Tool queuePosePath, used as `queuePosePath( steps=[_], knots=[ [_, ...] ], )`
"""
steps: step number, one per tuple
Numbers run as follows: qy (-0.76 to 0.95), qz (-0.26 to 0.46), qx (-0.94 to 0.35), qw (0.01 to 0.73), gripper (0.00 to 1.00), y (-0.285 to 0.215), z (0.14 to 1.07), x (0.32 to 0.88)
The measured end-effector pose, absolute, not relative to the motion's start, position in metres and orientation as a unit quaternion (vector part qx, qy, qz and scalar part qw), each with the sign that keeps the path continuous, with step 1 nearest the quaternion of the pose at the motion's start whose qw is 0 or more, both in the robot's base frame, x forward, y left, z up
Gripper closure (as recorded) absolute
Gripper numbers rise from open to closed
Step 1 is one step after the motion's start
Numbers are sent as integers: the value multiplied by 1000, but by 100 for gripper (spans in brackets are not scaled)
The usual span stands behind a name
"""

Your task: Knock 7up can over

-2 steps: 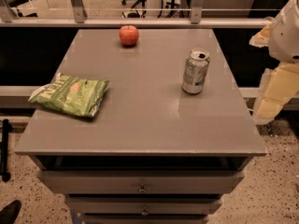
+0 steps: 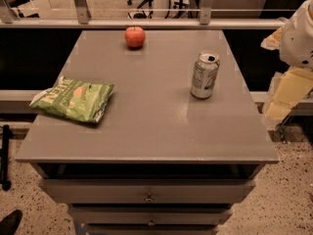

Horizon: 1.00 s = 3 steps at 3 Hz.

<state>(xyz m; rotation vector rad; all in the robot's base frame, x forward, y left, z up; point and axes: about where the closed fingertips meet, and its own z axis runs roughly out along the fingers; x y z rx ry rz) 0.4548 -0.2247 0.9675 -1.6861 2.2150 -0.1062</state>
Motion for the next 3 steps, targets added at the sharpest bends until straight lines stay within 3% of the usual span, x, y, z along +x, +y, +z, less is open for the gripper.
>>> queuePosePath(
  steps=[2, 3],
  knots=[
    [787, 35, -545, 287, 0, -253, 920, 534],
    [781, 92, -519, 335, 0, -241, 897, 558]
  ],
)
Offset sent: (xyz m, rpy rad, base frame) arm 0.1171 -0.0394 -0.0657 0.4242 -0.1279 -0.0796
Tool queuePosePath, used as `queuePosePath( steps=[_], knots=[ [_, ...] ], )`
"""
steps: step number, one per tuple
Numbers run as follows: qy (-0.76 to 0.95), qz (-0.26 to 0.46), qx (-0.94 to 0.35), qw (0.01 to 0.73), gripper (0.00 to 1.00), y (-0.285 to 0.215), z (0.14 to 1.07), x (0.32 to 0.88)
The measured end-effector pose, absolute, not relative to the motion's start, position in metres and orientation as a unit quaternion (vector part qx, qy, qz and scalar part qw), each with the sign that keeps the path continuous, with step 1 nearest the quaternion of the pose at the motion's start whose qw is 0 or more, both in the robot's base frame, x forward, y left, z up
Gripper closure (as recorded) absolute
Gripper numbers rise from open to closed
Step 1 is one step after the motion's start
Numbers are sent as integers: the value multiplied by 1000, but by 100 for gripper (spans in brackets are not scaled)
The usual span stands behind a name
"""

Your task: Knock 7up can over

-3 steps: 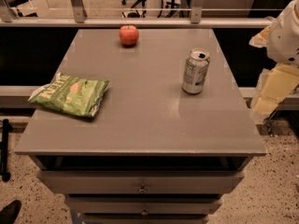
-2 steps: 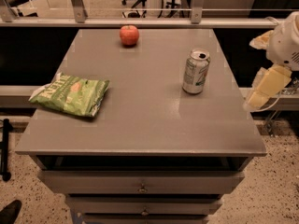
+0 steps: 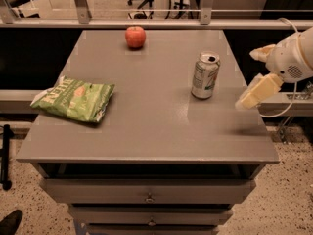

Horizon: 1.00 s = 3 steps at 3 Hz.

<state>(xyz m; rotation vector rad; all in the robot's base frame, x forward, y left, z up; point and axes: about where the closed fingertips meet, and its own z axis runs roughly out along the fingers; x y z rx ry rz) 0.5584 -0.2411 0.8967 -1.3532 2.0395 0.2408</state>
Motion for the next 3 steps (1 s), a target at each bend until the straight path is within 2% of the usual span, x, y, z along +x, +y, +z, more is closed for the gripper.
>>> queuePosePath(
  steps=[3],
  knots=[
    [709, 298, -436, 466, 0, -155, 845, 613]
  ],
)
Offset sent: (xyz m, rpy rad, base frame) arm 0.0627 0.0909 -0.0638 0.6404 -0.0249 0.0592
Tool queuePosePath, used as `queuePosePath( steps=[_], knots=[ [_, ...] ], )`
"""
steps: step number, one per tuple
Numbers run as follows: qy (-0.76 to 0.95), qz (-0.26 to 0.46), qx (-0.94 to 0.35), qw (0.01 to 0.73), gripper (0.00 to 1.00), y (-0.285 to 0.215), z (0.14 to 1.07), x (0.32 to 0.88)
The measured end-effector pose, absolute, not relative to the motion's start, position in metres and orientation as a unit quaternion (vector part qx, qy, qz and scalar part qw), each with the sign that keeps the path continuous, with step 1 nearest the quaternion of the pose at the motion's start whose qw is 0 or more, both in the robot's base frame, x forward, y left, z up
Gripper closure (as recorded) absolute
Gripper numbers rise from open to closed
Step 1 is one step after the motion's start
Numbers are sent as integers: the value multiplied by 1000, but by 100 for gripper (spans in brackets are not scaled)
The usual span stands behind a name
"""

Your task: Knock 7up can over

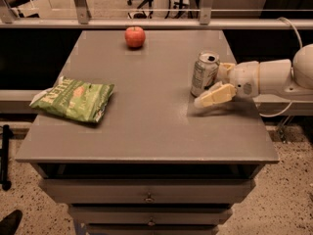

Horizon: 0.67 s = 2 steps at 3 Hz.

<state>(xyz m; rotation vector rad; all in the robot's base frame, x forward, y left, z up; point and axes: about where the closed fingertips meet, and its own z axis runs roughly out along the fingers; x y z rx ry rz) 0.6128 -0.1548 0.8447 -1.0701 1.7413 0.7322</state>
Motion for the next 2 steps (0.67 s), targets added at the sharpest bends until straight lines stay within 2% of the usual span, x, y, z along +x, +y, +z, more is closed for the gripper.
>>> queuePosePath(
  steps=[1, 2],
  knots=[
    [678, 338, -419, 499, 14, -134, 848, 625],
    [658, 359, -411, 519, 38, -125, 857, 631]
  ],
)
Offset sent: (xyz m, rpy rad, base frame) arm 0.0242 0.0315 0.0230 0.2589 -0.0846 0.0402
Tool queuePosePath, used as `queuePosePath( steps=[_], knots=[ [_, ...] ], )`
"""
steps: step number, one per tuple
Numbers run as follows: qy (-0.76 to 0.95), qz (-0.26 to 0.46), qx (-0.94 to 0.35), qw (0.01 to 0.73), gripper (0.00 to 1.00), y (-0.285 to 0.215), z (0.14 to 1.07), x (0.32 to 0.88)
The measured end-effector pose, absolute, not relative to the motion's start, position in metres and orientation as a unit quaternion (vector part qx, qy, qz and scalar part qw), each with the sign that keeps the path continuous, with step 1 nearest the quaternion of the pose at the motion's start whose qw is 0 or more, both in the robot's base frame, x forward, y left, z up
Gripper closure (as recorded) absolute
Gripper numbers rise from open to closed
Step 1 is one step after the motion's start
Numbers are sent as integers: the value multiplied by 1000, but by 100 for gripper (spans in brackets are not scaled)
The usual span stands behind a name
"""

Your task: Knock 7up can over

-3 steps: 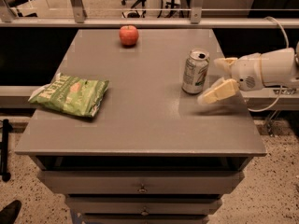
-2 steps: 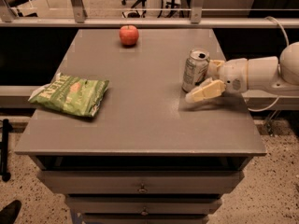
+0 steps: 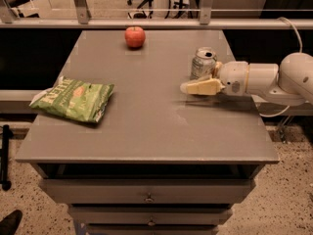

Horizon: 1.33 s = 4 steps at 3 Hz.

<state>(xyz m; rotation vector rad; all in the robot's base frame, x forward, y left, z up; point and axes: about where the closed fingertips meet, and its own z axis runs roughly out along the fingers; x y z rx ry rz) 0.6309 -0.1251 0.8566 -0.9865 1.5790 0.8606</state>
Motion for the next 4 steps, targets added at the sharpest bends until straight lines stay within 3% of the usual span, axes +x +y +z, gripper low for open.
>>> queuePosePath(
  steps=[2, 3, 4],
  knots=[
    [638, 337, -481, 498, 84, -108, 892, 617],
    [623, 282, -578, 445, 100, -91, 905, 595],
    [597, 207, -686, 362, 100, -76, 896, 568]
  ],
)
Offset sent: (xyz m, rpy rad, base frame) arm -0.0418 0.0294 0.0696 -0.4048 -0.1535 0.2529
